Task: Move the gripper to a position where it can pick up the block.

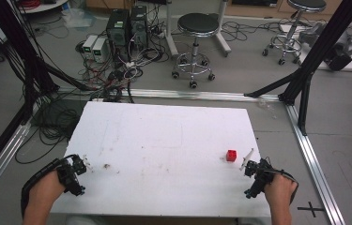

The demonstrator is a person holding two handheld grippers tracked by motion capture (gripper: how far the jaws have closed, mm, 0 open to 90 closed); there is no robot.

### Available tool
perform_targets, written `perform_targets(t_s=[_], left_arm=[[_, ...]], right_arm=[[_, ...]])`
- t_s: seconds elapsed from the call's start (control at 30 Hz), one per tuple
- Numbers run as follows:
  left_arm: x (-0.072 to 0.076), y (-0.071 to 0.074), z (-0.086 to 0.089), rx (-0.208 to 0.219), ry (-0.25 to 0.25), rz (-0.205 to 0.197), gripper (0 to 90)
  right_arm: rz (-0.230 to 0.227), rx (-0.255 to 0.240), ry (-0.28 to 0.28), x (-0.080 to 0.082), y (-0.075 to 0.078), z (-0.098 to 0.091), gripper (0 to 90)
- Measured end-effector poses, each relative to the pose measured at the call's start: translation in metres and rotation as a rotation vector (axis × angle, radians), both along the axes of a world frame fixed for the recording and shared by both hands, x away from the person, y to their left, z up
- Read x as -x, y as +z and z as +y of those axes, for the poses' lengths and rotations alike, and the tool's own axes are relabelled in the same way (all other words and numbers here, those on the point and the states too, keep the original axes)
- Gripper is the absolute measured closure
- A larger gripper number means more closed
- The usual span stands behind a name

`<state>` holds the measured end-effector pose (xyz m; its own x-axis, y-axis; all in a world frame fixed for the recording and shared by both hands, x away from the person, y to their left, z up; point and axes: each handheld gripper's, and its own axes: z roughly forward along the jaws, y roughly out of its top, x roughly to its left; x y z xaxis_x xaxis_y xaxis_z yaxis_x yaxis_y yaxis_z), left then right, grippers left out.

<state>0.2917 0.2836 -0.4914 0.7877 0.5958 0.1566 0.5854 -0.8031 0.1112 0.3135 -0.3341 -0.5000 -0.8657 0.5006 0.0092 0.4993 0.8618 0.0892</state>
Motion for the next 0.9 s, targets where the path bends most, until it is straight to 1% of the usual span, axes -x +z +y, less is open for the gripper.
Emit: perform_targets(t_s=[0.13, 0.17, 0.43, 0.47, 0.57, 0.63, 0.87, 0.9], left_arm=[[0.0006, 0.0016, -0.0005, -0.002, 0.001, -0.009, 22.0], [0.0003, 0.0026, -0.0007, 0.001, -0.001, -0.003, 21.9], [-0.0006, 0.0008, -0.0007, 0.001, 0.002, -0.005, 22.0], [-0.0008, 0.0007, -0.0007, 0.001, -0.001, 0.002, 22.0], [-0.0009, 0.0004, -0.0006, 0.001, -0.005, 0.003, 22.0], [-0.0002, 0.0008, -0.0002, 0.012, -0.002, 0.005, 22.0], [0.0001, 0.0019, 0.0010, 0.011, 0.002, -0.001, 22.0], [0.0002, 0.0022, 0.0012, 0.017, 0.003, -0.001, 22.0]], right_arm=[[0.002, -0.002, 0.005, 0.0004, 0.0009, -0.0007, 0.9], [-0.001, -0.001, -0.002, 0.0008, 0.0015, -0.0006, 0.9], [-0.005, -0.002, -0.003, 0.0005, 0.0021, -0.0014, 0.9], [-0.003, -0.003, -0.002, 0.0005, 0.0017, -0.0013, 0.9], [-0.003, -0.002, -0.005, 0.0004, 0.0013, -0.0013, 0.9], [-0.001, -0.005, -0.002, 0.0004, 0.0009, -0.0010, 0.9], [-0.008, -0.010, -0.010, -0.0001, 0.0003, -0.0004, 0.9], [-0.010, -0.009, -0.009, -0.0004, 0.0001, -0.0006, 0.9]])
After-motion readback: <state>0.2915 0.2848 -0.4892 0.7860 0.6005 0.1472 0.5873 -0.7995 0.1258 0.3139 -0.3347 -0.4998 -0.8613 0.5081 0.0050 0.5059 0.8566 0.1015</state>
